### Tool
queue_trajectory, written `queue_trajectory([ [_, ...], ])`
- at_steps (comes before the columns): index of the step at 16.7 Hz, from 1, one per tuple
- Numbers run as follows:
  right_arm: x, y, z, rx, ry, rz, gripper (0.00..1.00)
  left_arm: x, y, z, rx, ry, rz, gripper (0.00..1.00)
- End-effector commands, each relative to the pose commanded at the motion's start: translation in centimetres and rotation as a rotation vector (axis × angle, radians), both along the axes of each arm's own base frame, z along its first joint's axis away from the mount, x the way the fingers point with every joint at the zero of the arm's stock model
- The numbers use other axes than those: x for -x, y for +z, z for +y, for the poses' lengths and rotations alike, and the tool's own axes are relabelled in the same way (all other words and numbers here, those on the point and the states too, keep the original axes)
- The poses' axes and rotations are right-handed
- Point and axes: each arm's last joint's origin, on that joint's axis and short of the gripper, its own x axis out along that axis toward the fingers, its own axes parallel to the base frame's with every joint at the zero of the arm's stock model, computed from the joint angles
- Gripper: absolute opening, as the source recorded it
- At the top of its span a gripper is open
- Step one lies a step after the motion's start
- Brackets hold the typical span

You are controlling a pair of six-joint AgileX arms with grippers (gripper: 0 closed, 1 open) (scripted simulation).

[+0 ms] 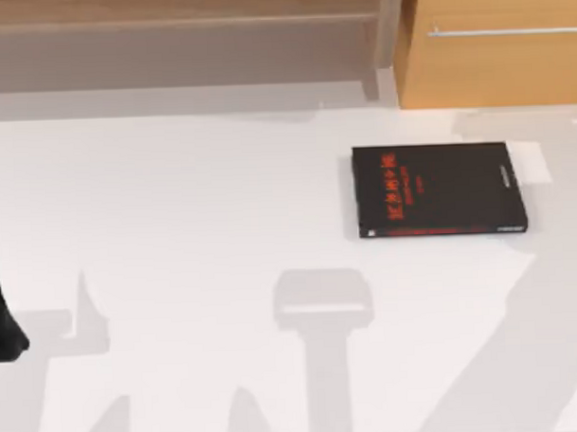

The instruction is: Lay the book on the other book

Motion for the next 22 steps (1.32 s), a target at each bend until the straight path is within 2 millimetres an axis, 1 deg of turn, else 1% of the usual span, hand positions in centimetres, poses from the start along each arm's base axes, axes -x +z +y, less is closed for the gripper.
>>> queue_trajectory([
  [2, -0.3, -0.8, 0.3, -0.004, 0.015, 0.030, 0.00, 0.0, 0.0, 0.0, 0.000, 0.000, 0.000, 1.00],
  [4, -0.3, -0.8, 0.3, -0.004, 0.015, 0.030, 0.00, 0.0, 0.0, 0.0, 0.000, 0.000, 0.000, 1.00],
  [7, -0.1, -0.4, 0.2, -0.007, 0.006, 0.021, 0.00, 0.0, 0.0, 0.0, 0.000, 0.000, 0.000, 1.00],
  [9, 0.8, 0.7, 0.4, -0.026, -0.016, 0.010, 0.00, 0.0, 0.0, 0.0, 0.000, 0.000, 0.000, 1.00],
  [12, 3.3, 2.7, 0.8, -0.101, -0.093, -0.002, 0.00, 0.0, 0.0, 0.0, 0.000, 0.000, 0.000, 1.00],
  [14, 5.6, 3.9, 1.3, -0.180, -0.166, -0.009, 0.00, 0.0, 0.0, 0.0, 0.000, 0.000, 0.000, 1.00],
  [16, 8.0, 4.6, 2.0, -0.277, -0.247, -0.016, 0.00, 0.0, 0.0, 0.0, 0.000, 0.000, 0.000, 1.00],
  [19, 11.3, 4.4, 3.7, -0.453, -0.372, -0.029, 0.00, 0.0, 0.0, 0.0, 0.000, 0.000, 0.000, 1.00],
  [22, 13.7, 2.9, 6.1, -0.650, -0.483, -0.037, 0.00, 0.0, 0.0, 0.0, 0.000, 0.000, 0.000, 1.00],
])
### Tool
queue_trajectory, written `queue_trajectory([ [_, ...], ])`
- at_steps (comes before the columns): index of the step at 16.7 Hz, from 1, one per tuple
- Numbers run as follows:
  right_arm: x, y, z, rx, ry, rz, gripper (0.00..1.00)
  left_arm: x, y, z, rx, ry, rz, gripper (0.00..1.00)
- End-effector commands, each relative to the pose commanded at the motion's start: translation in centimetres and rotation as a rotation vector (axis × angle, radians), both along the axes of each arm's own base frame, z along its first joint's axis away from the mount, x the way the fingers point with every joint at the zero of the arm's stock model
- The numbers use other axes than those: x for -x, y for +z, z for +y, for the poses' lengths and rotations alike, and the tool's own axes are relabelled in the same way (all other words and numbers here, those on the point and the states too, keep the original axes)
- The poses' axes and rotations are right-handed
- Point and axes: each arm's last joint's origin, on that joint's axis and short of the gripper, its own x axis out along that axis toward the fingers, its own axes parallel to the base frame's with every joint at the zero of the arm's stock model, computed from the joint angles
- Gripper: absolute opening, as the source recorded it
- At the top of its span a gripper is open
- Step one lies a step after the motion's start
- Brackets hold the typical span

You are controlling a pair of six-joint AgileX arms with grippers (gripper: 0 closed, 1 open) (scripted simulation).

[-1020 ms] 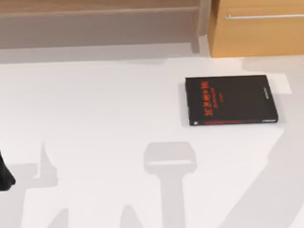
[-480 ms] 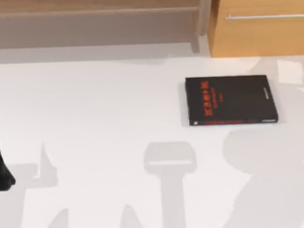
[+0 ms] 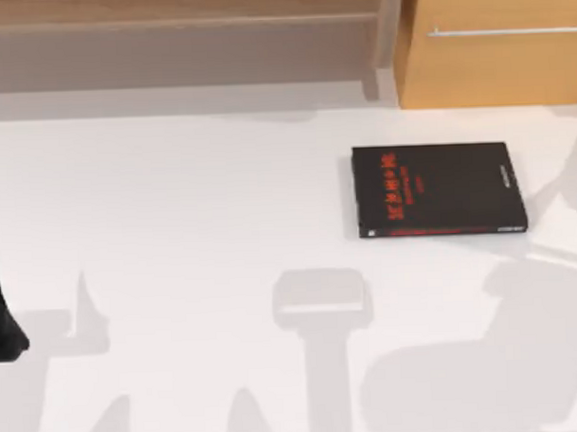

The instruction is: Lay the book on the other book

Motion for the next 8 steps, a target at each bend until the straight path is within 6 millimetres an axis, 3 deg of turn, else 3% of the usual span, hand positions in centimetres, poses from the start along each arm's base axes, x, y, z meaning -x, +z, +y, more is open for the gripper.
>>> queue_trajectory([
  [4, 0.9, -3.8, 4.6, -0.269, -0.087, -0.016, 0.00, 0.0, 0.0, 0.0, 0.000, 0.000, 0.000, 1.00],
  [8, 0.2, -8.1, 11.1, -0.514, -0.087, -0.007, 0.00, 0.0, 0.0, 0.0, 0.000, 0.000, 0.000, 1.00],
])
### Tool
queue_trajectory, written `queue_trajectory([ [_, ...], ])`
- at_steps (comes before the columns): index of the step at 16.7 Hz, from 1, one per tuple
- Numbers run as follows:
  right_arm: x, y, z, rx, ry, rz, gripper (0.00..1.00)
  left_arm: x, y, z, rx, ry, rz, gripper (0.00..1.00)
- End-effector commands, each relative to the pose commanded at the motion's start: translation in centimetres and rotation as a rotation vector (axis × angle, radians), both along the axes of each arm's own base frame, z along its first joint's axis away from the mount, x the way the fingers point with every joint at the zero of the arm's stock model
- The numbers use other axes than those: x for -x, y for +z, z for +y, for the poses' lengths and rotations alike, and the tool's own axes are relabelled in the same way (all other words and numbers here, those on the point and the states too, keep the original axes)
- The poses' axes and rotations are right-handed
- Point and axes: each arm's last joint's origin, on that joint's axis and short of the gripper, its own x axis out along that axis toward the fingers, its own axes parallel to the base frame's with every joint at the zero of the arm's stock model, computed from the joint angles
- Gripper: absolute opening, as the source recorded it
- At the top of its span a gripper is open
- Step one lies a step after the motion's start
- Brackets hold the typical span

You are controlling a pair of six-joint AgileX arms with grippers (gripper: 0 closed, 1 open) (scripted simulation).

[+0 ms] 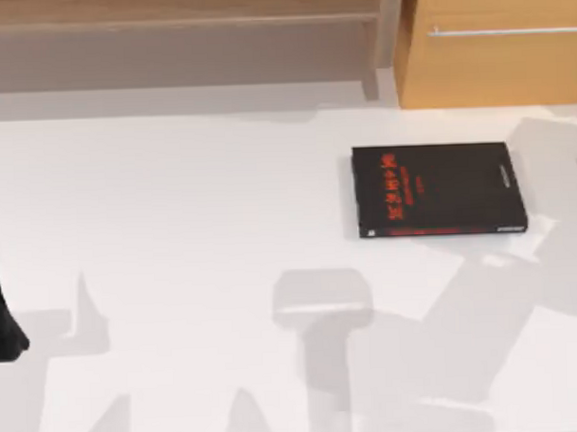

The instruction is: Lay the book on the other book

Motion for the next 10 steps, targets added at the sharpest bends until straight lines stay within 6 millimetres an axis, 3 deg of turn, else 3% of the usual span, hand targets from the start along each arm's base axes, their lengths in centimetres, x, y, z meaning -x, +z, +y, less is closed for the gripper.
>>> queue_trajectory([
  [5, -0.4, -4.6, 9.8, -0.243, 0.077, 0.008, 0.00, 0.0, 0.0, 0.0, 0.000, 0.000, 0.000, 1.00],
  [10, 1.1, -8.2, 18.2, -0.399, 0.165, 0.035, 0.00, 0.0, 0.0, 0.0, 0.000, 0.000, 0.000, 1.00],
])
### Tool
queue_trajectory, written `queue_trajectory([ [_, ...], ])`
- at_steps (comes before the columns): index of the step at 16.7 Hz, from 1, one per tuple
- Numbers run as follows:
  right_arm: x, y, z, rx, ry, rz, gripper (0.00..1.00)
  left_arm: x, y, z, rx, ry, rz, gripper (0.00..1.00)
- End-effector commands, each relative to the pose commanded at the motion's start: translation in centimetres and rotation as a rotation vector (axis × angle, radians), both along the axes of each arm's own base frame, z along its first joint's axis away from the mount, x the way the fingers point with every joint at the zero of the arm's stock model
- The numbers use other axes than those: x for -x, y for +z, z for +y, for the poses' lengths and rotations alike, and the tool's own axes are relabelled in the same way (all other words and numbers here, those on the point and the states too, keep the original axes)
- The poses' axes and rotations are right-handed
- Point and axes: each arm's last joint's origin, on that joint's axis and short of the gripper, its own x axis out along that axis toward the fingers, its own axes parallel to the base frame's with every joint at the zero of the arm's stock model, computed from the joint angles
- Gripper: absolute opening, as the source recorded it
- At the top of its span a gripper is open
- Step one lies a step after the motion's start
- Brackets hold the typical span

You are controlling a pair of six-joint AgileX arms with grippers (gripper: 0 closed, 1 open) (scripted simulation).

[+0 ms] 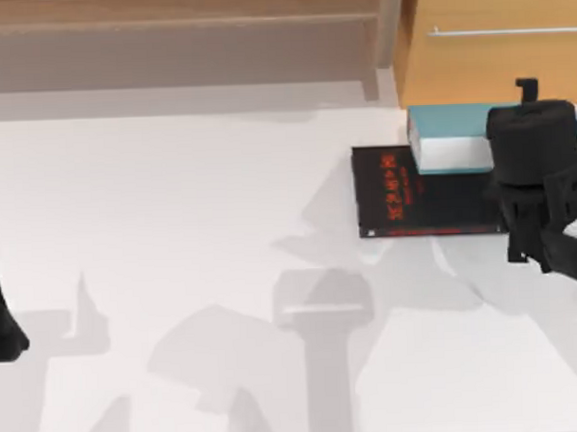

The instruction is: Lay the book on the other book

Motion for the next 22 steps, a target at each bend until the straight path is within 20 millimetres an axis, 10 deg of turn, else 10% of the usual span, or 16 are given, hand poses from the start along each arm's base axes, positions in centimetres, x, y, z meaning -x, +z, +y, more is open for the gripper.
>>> queue_trajectory([
  [5, 1.3, -1.6, 3.8, -0.059, 0.048, 0.012, 0.00, 0.0, 0.0, 0.0, 0.000, 0.000, 0.000, 1.00],
  [18, 0.9, -1.8, 3.8, -0.059, 0.048, 0.012, 0.00, 0.0, 0.0, 0.0, 0.000, 0.000, 0.000, 1.00],
  [22, 0.9, -1.8, 3.8, -0.059, 0.048, 0.012, 0.30, 0.0, 0.0, 0.0, 0.000, 0.000, 0.000, 1.00],
])
